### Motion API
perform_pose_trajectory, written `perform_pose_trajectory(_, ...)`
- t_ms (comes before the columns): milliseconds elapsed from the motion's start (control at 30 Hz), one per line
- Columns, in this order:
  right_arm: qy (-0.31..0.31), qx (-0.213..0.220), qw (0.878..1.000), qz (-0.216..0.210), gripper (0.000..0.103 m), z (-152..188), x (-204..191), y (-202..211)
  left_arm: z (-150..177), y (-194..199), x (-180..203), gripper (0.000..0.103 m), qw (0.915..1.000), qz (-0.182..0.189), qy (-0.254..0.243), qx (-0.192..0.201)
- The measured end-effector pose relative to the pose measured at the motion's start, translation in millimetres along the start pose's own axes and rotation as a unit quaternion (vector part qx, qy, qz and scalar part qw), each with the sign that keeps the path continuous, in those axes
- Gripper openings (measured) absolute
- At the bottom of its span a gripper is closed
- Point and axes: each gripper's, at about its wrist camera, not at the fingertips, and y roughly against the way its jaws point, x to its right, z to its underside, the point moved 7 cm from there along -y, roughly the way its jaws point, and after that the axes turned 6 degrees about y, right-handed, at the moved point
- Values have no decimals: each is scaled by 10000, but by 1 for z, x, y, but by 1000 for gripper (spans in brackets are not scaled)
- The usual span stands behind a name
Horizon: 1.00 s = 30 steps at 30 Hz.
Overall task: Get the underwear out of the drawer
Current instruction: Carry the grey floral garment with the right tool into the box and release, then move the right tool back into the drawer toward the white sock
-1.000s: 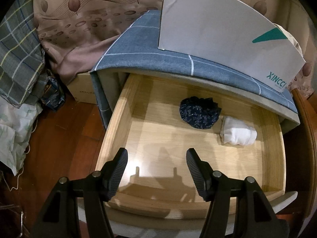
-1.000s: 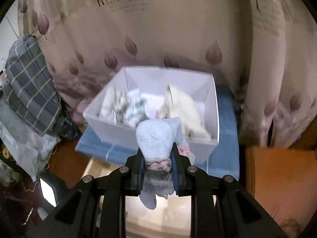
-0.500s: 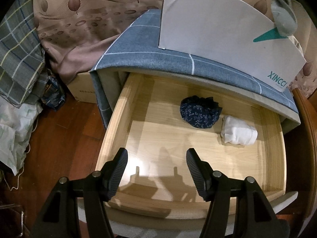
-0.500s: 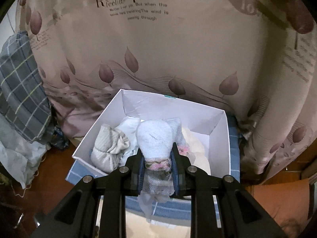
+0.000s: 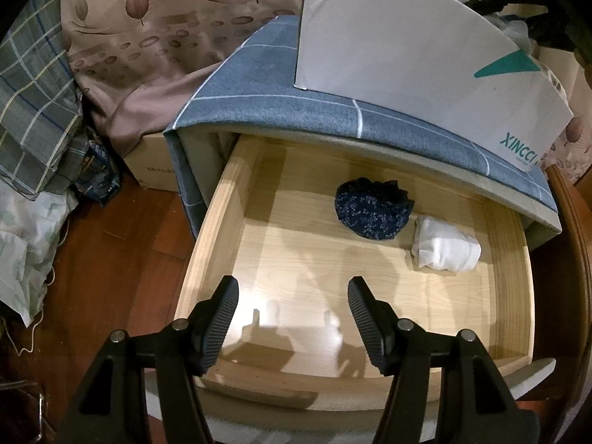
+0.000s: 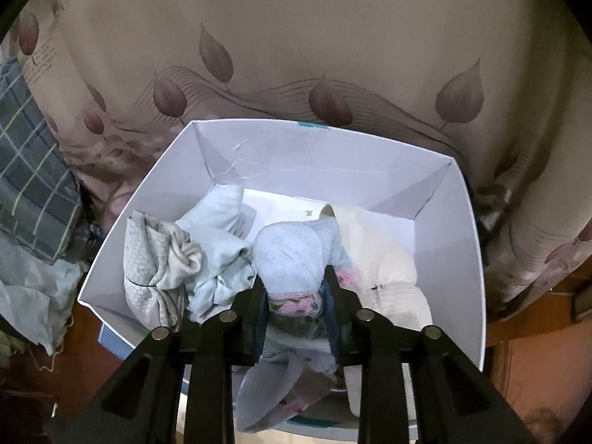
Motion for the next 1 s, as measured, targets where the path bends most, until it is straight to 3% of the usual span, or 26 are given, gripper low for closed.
perform_pose_trajectory(200,174,219,9996,-1,60,0,-6,14,0,-2,0,63,10000,-38,3,-12)
perform_pose_trajectory(367,196,461,9987,-65,62,4,-7,43,0,-2,-1,63,10000,-49,3,-26)
perform_pose_trajectory(533,241,624,9973,-309,65,35,-4,75,0,-3,-2,63,9999,-83,42,-40)
perform_pose_trajectory(867,827,113,9958,-385,65,154,10,84,2,-6,-4,63,9996,-248,-22,-128)
perform_pose_trajectory(1000,1024,-86,9933,-531,65,189,11,71,7,-7,3,63,9991,73,-264,-322)
